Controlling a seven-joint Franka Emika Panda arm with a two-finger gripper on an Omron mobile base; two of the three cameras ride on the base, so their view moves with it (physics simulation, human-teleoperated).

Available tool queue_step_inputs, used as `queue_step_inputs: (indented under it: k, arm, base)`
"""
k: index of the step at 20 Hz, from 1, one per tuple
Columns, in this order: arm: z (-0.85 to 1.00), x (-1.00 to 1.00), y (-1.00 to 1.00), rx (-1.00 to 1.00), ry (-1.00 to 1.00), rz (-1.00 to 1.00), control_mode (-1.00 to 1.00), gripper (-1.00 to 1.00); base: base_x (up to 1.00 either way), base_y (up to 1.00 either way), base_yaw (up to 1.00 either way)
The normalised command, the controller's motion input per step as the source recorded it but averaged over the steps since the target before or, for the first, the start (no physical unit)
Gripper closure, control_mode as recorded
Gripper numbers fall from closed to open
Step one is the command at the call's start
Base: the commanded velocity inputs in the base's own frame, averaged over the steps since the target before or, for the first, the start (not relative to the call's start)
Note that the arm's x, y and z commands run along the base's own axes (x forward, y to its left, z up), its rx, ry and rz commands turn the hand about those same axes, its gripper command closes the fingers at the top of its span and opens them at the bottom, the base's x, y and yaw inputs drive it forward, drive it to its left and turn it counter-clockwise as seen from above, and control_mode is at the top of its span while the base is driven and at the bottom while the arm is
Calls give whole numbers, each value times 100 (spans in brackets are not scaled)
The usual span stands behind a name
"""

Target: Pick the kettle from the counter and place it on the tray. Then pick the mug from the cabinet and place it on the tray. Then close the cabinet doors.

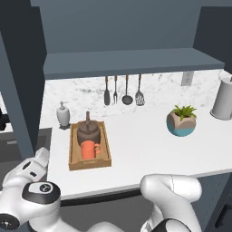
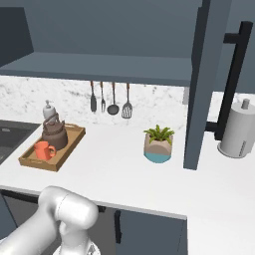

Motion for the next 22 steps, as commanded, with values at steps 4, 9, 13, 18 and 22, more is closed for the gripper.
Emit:
queue_step_inputs:
  k: [4, 9, 13, 18, 22]
  arm:
    - [1, 0, 12, -26, -13, 0, -100, 100]
    - [28, 0, 18, -18, -7, -7, -100, 100]
    - [40, 10, 26, -18, -1, -17, -100, 100]
    - [3, 17, 38, -24, -7, -20, -100, 100]
    - [-6, 19, 41, -29, -18, -22, -100, 100]
  base:
    - [0, 0, 0]
    - [0, 0, 0]
    - [0, 0, 0]
    - [0, 0, 0]
    - [0, 0, 0]
